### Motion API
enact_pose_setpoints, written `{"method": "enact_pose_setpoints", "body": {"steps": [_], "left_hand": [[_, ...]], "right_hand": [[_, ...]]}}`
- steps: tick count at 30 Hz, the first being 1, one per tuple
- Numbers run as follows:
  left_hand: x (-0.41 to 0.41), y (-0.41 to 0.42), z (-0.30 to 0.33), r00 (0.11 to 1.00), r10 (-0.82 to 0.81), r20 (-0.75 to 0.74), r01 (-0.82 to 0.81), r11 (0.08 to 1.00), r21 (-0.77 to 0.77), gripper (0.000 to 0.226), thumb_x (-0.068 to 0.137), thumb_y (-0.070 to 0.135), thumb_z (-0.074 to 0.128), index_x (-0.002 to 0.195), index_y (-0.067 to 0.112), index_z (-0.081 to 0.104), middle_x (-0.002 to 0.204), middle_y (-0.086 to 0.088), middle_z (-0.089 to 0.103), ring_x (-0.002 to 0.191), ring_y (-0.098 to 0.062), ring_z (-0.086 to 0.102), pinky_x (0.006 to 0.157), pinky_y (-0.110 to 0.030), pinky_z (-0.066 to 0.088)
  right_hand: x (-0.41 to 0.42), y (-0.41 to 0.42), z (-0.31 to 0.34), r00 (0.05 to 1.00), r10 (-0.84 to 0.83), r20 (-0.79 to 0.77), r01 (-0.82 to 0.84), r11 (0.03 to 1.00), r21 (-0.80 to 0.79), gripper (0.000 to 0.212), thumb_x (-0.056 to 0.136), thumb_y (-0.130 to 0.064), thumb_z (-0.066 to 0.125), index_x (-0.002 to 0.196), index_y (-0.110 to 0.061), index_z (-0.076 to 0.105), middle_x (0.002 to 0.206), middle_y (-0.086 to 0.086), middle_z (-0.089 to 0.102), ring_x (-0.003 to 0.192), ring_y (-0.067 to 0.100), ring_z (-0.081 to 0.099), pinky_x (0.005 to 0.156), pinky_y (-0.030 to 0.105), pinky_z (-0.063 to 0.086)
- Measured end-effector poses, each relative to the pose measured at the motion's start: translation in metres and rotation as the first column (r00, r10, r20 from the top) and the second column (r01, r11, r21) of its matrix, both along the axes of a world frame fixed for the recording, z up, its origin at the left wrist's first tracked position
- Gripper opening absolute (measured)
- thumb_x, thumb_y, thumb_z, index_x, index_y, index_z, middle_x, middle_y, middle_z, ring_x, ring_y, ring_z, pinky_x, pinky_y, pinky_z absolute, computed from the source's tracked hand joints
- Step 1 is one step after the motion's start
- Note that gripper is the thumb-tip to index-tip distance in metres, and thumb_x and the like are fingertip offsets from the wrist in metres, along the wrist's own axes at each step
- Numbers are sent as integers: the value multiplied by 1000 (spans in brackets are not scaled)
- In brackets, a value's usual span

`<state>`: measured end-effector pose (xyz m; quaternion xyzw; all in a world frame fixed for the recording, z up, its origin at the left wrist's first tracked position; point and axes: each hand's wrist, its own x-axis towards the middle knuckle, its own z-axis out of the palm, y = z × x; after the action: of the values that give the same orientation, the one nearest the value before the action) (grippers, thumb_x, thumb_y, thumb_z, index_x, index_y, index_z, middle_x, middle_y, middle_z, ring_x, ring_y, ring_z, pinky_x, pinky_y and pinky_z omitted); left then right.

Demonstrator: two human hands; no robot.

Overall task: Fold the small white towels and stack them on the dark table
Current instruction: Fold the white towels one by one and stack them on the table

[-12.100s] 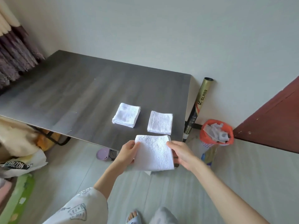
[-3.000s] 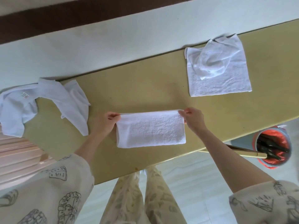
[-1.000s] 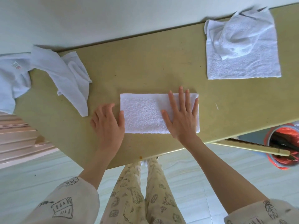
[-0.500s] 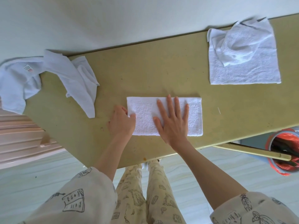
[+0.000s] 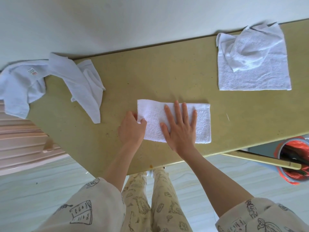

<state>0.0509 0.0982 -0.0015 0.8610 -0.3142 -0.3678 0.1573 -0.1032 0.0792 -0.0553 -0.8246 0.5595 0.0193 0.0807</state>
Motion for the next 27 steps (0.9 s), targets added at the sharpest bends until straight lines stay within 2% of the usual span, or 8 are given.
{"method": "enact_pose_setpoints", "body": {"steps": [2, 5, 7, 11, 15, 19, 24, 27], "left_hand": [[1, -1, 4, 991, 73, -109, -78, 996, -42, 29, 87, 22, 60, 108, 7, 47, 89, 2, 53, 72, -14, 54, 62, -27, 44], [12, -5, 0, 906, 289, -308, -303, 953, 2, 43, 83, 26, 67, 118, 9, 50, 102, -1, 58, 85, -14, 55, 71, -23, 40], [18, -6, -2, 884, 305, -355, -315, 949, 33, 28, 87, 30, 61, 108, 11, 58, 85, 2, 57, 77, -13, 52, 69, -24, 40], [12, -3, -7, 957, 191, -220, -202, 979, -31, 25, 95, 28, 49, 73, 15, 49, 62, 4, 43, 54, -9, 38, 51, -19, 31], [6, 5, -9, 990, 128, -50, -134, 981, -142, 17, 97, 31, 43, 91, 17, 49, 73, 9, 50, 65, -9, 47, 60, -24, 38], [11, 10, -10, 996, 87, 2, -84, 964, -253, 20, 97, 30, 44, 94, 13, 55, 70, 7, 50, 66, -14, 47, 60, -27, 38], [10, 4, 1, 996, 66, 59, -43, 940, -339, 22, 97, 29, 46, 96, 10, 57, 64, 12, 47, 56, -6, 43, 52, -15, 35], [-4, 0, 14, 995, 52, 90, -14, 923, -384, 21, 96, 28, 47, 94, 10, 58, 58, 12, 45, 52, -7, 42, 50, -14, 35]], "right_hand": [[0, 0, 0, 1000, -1, 4, 1, 1000, -4, 57, 95, -52, 26, 146, -26, 25, 153, 10, 27, 142, 32, 22, 112, 58, 12], [0, 0, 0, 1000, 3, 0, -3, 1000, 1, 57, 95, -52, 25, 146, -26, 24, 154, 9, 25, 143, 32, 20, 112, 58, 12], [0, 1, 0, 1000, 1, -3, -1, 1000, 4, 57, 95, -52, 25, 146, -26, 24, 154, 9, 25, 143, 32, 19, 112, 58, 11], [0, 1, 1, 1000, -6, -8, 6, 1000, 7, 57, 95, -52, 25, 146, -26, 24, 154, 9, 25, 143, 32, 20, 112, 58, 10], [-2, -4, 7, 997, 4, 80, -6, 1000, 29, 57, 95, -50, 27, 145, -23, 27, 153, 12, 25, 142, 32, 21, 113, 55, 7], [-19, -16, 14, 948, -145, 282, 132, 989, 62, 53, 96, -38, 27, 144, -16, 31, 154, 15, 21, 143, 30, 16, 116, 49, 8], [-37, -20, 0, 978, -174, 119, 174, 985, 11, 50, 96, -32, 27, 140, -12, 39, 149, 19, 32, 139, 32, 28, 115, 50, 19], [-35, -21, 3, 973, -184, 140, 180, 983, 43, 51, 96, -31, 25, 141, -12, 38, 150, 18, 31, 140, 31, 27, 115, 48, 15]]}}
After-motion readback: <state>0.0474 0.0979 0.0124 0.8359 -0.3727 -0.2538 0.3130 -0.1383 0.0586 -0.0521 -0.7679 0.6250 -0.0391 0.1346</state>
